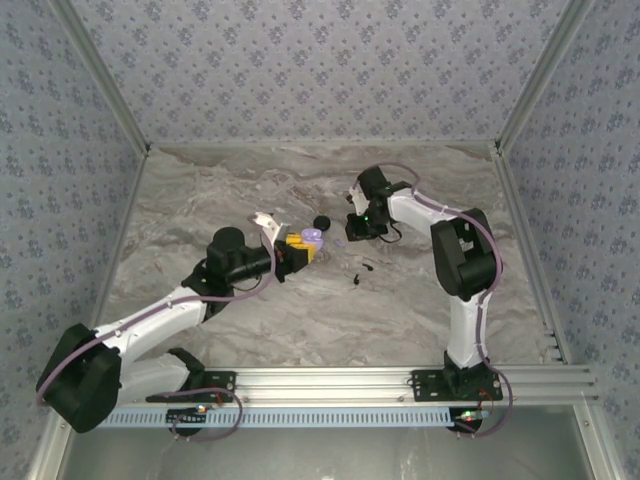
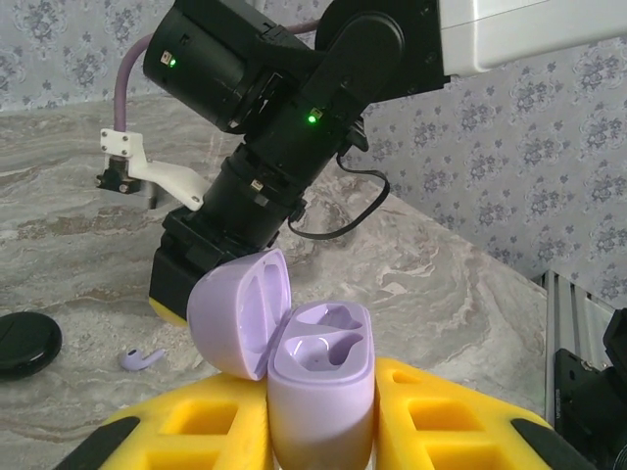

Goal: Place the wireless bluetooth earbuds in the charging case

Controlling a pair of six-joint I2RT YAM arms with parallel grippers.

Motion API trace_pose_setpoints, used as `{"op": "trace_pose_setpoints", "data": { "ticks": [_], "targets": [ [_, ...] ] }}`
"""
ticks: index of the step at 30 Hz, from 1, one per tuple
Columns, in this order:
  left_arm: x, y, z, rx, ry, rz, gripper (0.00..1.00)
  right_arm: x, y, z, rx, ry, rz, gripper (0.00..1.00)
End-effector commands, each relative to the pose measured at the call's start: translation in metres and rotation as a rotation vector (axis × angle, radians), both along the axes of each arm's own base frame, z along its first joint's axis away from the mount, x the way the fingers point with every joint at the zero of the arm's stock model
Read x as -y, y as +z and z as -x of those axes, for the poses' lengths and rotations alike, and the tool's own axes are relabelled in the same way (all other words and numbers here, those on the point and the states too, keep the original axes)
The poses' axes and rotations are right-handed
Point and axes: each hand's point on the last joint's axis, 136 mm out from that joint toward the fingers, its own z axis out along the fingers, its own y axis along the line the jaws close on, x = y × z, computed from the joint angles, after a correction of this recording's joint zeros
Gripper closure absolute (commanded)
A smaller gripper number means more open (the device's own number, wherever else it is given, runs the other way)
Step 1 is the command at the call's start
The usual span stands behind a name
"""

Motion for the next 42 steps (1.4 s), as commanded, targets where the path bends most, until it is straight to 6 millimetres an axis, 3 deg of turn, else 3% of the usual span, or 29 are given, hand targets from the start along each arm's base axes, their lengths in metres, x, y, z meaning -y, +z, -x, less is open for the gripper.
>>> {"op": "trace_pose_setpoints", "data": {
  "ticks": [1,13,24,35,42],
  "targets": [
    [-0.003,0.006,0.003,0.020,0.016,0.005,0.74,-0.006,0.001,-0.006,-0.003,-0.003,0.004,0.86],
    [-0.007,0.007,0.006,0.029,0.024,0.004,0.74,-0.016,-0.019,-0.006,-0.048,0.020,0.037,0.87],
    [-0.011,0.005,0.008,0.029,0.036,0.001,0.74,-0.023,-0.026,0.017,-0.088,0.076,0.059,0.87],
    [-0.013,0.003,0.008,0.024,0.044,-0.001,0.73,-0.037,-0.018,0.031,-0.110,0.094,-0.002,0.86],
    [-0.014,0.002,0.008,0.022,0.047,-0.003,0.73,-0.047,0.002,0.032,-0.085,0.116,-0.063,0.82]
  ]
}}
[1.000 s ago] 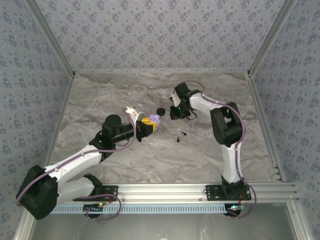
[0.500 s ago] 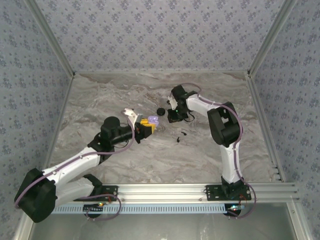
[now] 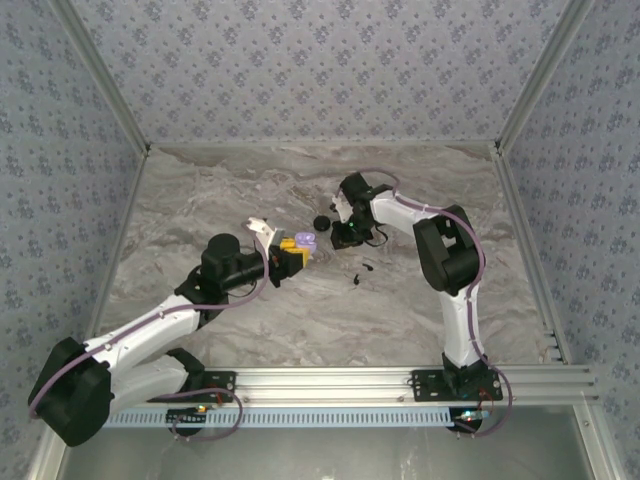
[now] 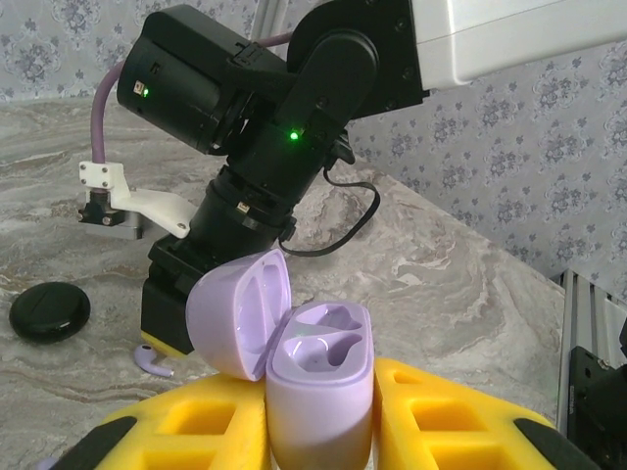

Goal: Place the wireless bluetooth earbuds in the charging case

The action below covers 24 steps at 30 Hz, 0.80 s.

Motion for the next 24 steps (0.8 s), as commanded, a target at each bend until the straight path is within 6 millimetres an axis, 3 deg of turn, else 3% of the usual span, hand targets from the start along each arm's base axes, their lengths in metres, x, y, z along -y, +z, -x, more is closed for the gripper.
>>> {"op": "trace_pose_setpoints", "data": {
  "ticks": [1,10,24],
  "targets": [
    [-0.001,0.011,0.002,0.035,0.002,0.018,0.73,-0.006,0.024,0.010,0.006,0.019,-0.037,0.81],
    [-0.001,0.011,0.001,0.038,0.006,0.015,0.73,-0.007,0.037,0.002,0.059,0.048,0.005,0.71],
    [-0.002,0.013,0.002,0.043,0.008,0.015,0.73,-0.013,0.019,-0.002,0.020,0.079,0.103,0.64]
  ]
}}
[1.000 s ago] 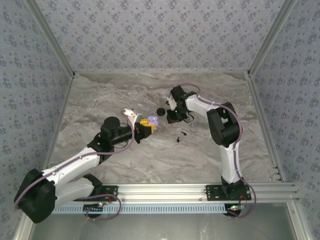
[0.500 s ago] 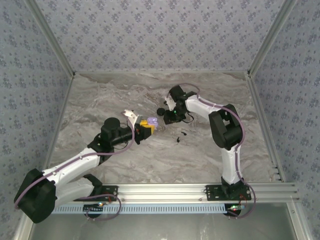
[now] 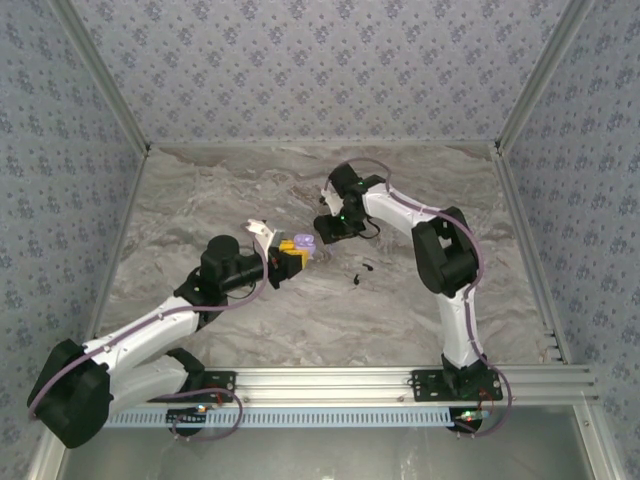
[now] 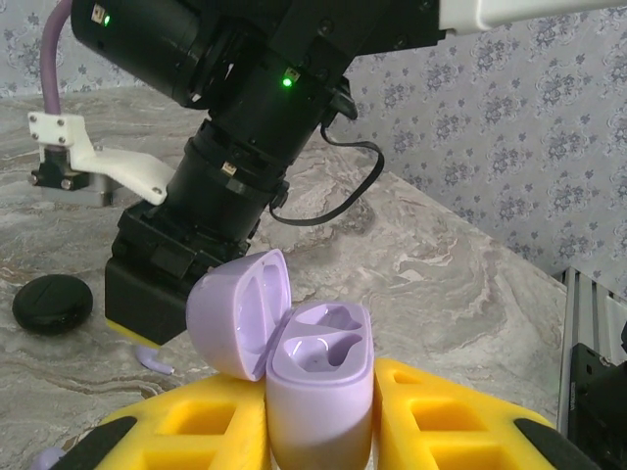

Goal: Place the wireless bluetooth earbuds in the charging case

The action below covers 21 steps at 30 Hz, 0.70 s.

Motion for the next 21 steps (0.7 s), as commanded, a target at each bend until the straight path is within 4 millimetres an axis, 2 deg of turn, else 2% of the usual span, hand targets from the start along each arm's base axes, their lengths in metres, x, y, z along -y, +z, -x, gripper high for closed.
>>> {"op": "trace_pose_setpoints", "data": {
  "ticks": [1,21],
  "targets": [
    [0.000,0.014,0.001,0.045,0.001,0.017,0.73,0.004,-0.008,0.005,-0.031,0.015,0.060,0.64],
    [0.000,0.013,0.001,0.043,0.003,0.015,0.73,-0.001,-0.023,0.006,-0.061,0.026,0.120,0.68]
  ]
}}
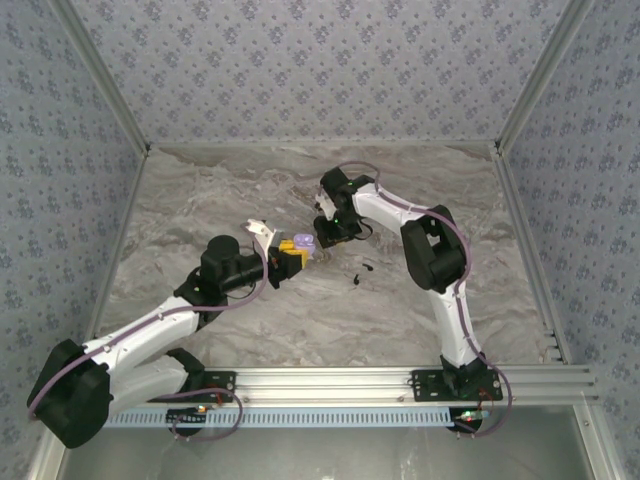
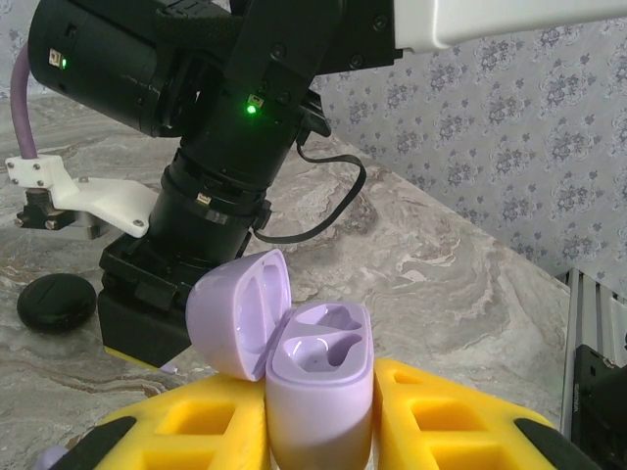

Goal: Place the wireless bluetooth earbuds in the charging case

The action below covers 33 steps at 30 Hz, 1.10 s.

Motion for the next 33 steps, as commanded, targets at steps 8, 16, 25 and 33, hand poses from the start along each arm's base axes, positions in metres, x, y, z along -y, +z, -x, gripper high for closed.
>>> {"op": "trace_pose_setpoints", "data": {
  "ticks": [8,16,25,33],
  "targets": [
    [0.000,0.013,0.002,0.041,-0.002,0.017,0.73,0.002,-0.011,0.003,-0.029,0.012,0.051,0.69],
    [0.000,0.013,0.002,0.041,0.000,0.017,0.73,0.001,-0.016,0.005,-0.039,0.016,0.061,0.70],
    [-0.002,0.012,0.002,0.038,0.004,0.016,0.73,0.003,-0.024,0.009,-0.051,0.022,0.094,0.73],
    [-0.002,0.011,0.002,0.036,0.003,0.013,0.73,0.004,-0.019,0.006,-0.040,-0.003,0.083,0.81]
  ]
}}
